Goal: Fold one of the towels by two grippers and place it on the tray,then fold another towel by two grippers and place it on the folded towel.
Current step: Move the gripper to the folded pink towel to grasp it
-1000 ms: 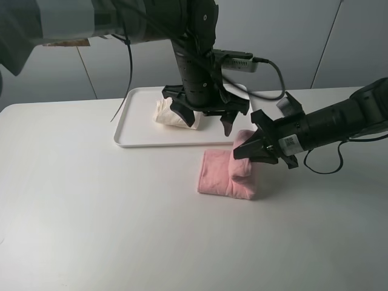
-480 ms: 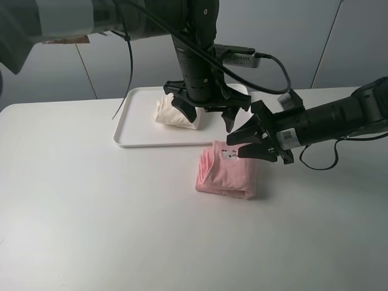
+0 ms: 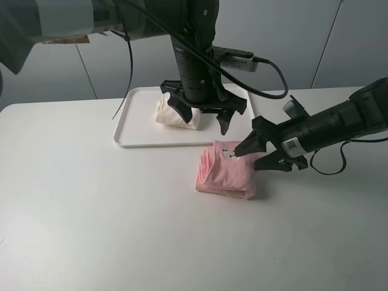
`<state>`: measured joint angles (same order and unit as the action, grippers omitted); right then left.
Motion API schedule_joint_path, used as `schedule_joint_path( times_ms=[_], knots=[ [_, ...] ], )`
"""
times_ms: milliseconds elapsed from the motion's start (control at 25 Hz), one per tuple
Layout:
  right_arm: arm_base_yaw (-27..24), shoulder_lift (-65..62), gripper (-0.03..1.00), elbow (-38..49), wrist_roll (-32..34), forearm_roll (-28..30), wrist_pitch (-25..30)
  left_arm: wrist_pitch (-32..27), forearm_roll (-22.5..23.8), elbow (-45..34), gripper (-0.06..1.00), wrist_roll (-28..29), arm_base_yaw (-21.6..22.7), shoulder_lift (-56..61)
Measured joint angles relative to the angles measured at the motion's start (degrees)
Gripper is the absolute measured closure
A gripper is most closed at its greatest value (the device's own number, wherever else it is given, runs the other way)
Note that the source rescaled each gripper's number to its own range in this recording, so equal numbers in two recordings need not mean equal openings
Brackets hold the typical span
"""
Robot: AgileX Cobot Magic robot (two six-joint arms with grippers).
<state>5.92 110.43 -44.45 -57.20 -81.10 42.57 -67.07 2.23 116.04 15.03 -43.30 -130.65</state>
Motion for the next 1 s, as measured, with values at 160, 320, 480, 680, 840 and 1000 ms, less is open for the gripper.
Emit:
schedule_joint_path(
  times_ms=[160, 320, 480, 680, 840, 1000],
  knots=[
    [0.0, 0.0, 0.26, 0.0, 2.1, 4.6, -3.6, -0.2, 0.7, 0.0, -0.04, 0.3, 0.0, 0.0],
    [0.0, 0.0, 0.26, 0.0, 4.9, 8.5, -6.3, -0.3, 1.0, 0.0, -0.04, 0.2, 0.0, 0.0],
    [0.0, 0.0, 0.26, 0.0, 5.3, 8.6, -6.5, -0.3, 1.1, 0.0, -0.04, 0.0, 0.0, 0.0],
    [1.0, 0.0, 0.26, 0.0, 5.0, 7.8, -6.6, 0.9, 1.1, 0.0, -0.04, 0.0, 0.0, 0.0],
    [3.8, 0.0, 0.26, 0.0, 4.5, 6.8, -7.8, 1.0, 1.1, 0.0, -0.04, -0.1, 0.0, 0.0],
    [4.2, 0.0, 0.27, -0.1, 4.3, 5.0, -9.3, 1.1, 1.1, 0.0, -0.04, -0.3, 0.0, 0.0]
  ],
)
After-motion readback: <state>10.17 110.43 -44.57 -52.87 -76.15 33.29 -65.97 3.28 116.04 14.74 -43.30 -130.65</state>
